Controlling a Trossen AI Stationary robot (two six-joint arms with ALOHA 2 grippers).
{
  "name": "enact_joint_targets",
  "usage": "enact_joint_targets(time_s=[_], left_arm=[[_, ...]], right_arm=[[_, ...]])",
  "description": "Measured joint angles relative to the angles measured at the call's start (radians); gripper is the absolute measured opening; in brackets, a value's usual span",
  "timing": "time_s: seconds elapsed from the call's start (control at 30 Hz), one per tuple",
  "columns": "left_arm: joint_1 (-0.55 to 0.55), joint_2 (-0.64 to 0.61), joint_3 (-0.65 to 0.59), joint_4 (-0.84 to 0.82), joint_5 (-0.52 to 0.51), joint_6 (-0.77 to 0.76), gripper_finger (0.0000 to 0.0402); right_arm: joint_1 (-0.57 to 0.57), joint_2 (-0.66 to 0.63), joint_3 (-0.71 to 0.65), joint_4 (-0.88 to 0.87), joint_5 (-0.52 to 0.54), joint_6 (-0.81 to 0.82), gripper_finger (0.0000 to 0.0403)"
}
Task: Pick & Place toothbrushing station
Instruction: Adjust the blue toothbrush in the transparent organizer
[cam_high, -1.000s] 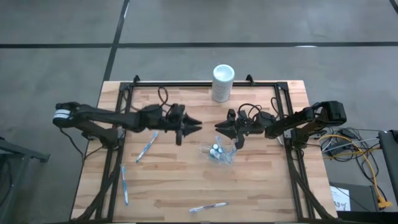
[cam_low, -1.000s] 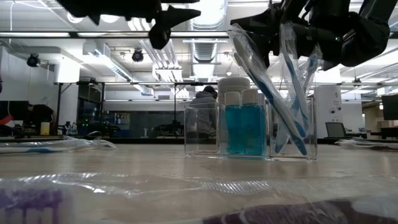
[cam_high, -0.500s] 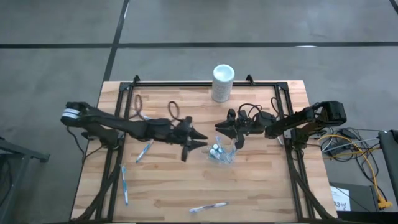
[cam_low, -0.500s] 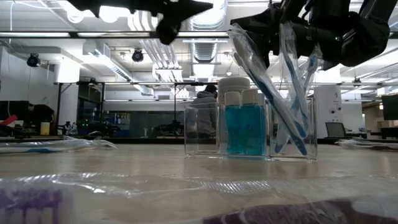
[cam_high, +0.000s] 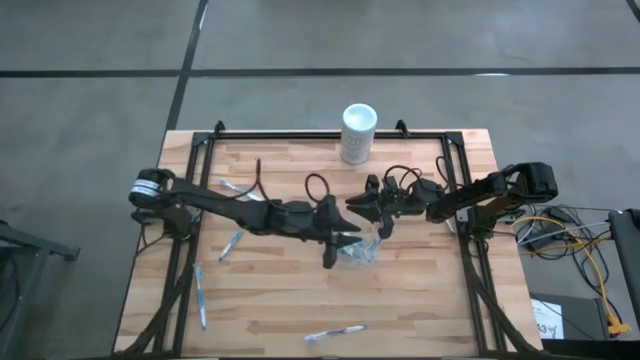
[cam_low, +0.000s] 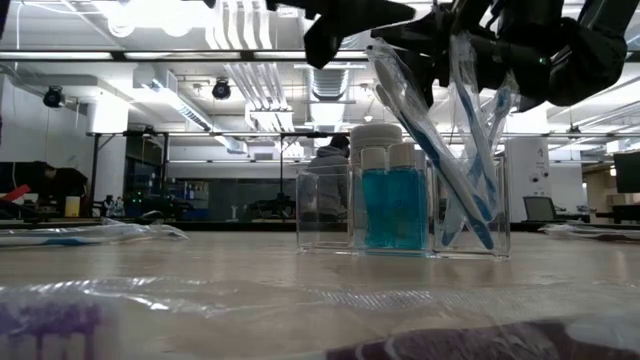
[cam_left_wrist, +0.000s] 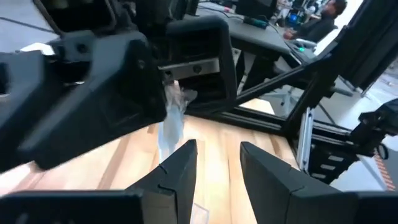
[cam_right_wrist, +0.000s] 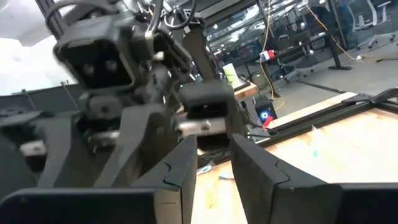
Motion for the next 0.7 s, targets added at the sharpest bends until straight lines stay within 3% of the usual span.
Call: enact_joint_targets(time_s=[0.23, 0.5, 0.7], left_arm=[[-0.004, 0.081, 0.046, -0.005, -0.015, 0.002, 0.0129], [-0.005, 0.081, 0.047, 0.017, -0.168, 0.01, 0.0129], [-0.006, 0.129, 0.047, 0.052, -0.173, -0.025, 0.0129]], right_arm=[[0.0, -0.005, 0.0, 0.001, -0.004, 0.0, 0.0097], [0.0, -0.015, 0.002, 0.003, -0.007, 0.0, 0.0095], [0.0, -0.035, 0.005, 0.004, -0.008, -0.007, 0.0093]])
